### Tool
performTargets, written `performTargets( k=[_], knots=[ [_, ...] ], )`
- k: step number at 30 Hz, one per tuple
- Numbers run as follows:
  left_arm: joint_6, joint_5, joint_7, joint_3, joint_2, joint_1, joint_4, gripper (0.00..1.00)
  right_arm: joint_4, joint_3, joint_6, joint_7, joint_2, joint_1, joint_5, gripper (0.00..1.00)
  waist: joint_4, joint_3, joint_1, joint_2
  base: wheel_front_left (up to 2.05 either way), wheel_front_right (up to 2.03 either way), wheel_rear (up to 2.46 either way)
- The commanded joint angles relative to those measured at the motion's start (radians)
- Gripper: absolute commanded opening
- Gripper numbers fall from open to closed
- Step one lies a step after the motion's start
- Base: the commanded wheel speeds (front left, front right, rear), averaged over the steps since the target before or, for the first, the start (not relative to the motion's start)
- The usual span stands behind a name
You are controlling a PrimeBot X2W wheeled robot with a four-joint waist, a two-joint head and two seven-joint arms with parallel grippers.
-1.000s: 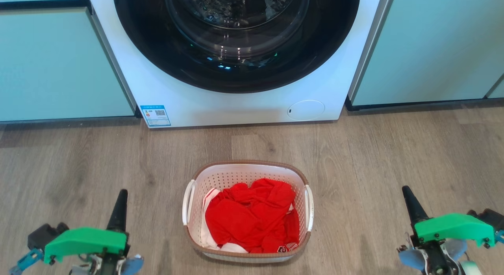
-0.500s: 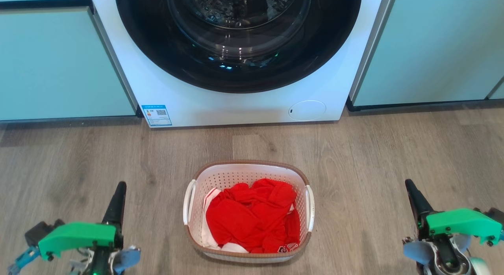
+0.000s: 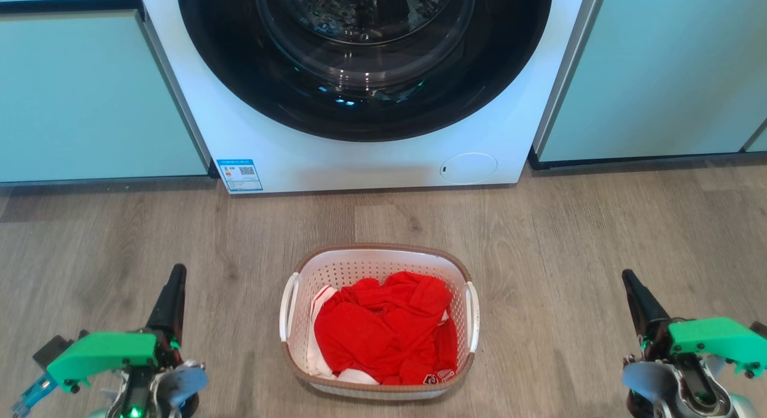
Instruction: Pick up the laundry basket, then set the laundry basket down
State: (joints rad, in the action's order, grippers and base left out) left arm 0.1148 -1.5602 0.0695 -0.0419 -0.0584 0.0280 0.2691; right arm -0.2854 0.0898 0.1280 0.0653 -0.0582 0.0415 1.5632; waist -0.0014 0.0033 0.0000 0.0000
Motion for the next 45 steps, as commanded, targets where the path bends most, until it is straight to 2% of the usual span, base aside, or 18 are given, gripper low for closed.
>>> performTargets(
  k=[1,5,45],
  knots=[
    [0.012,-0.038,0.013,-0.039,-0.012,0.070,-0.027,0.00,0.041,-0.012,0.003,0.015,-0.014,0.061,0.039,0.00,0.001,0.000,0.0000,0.0000,0.00,0.00,0.00],
    [0.016,-0.072,0.021,-0.044,-0.012,0.078,-0.025,0.00,0.042,-0.006,0.003,0.024,-0.014,0.064,0.070,0.00,0.001,0.000,0.0000,0.0000,0.00,0.00,0.00],
    [0.016,-0.062,0.031,-0.056,-0.004,0.079,-0.025,0.00,0.042,0.006,0.003,0.034,-0.005,0.065,0.060,0.00,0.001,0.000,0.0000,0.0000,0.00,0.00,0.00]
  ],
)
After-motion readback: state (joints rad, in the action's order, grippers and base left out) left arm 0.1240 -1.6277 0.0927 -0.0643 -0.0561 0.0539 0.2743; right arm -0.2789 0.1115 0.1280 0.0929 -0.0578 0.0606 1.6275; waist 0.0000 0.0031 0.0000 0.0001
